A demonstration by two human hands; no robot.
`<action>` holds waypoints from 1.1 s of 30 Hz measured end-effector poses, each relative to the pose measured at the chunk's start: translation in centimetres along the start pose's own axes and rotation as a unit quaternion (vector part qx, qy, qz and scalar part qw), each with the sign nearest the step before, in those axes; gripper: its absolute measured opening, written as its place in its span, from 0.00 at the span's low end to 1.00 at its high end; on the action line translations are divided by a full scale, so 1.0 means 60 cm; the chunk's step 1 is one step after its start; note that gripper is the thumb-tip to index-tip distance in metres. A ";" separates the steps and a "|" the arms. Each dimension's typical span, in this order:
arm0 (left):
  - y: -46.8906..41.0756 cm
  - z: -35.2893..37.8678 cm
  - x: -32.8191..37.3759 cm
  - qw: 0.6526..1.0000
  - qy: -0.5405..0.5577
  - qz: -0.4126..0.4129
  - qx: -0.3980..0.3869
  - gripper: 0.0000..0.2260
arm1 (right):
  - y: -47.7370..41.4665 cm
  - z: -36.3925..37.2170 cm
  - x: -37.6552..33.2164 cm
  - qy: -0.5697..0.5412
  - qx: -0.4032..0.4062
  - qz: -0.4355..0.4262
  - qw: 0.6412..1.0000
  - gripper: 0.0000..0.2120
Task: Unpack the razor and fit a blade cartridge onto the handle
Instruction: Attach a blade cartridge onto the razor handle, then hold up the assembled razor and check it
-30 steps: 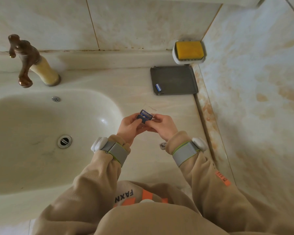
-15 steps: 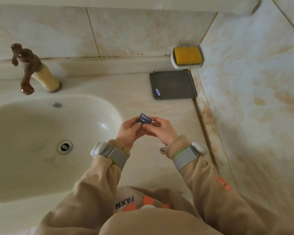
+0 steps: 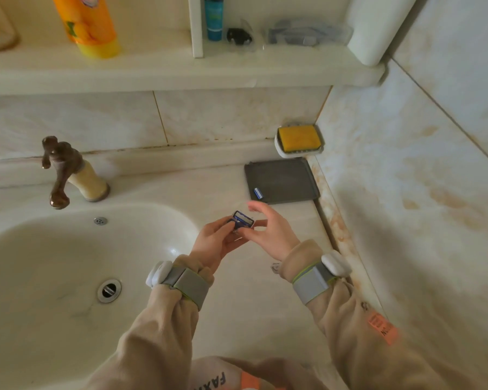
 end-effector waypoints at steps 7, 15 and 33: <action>-0.008 0.009 0.060 0.997 -0.074 -0.008 0.003 0.12 | -0.004 -0.021 -0.048 0.077 -0.028 -0.071 0.994 0.35; -0.021 0.072 0.193 0.981 -0.191 0.002 -0.036 0.10 | -0.031 -0.105 -0.175 0.192 -0.048 -0.153 0.968 0.29; -0.053 0.161 0.414 0.981 -0.139 0.125 0.051 0.12 | -0.140 -0.247 -0.374 0.230 0.071 -0.180 0.954 0.24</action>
Point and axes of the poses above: each hand's wrist, its own y-axis away from the middle knuckle, its own z-axis out of the palm, x = y × z, the point moved 7 cm from there along -y, towards the middle knuckle, and after that the axes turned 6 degrees about -x, right-handed, at the moved point
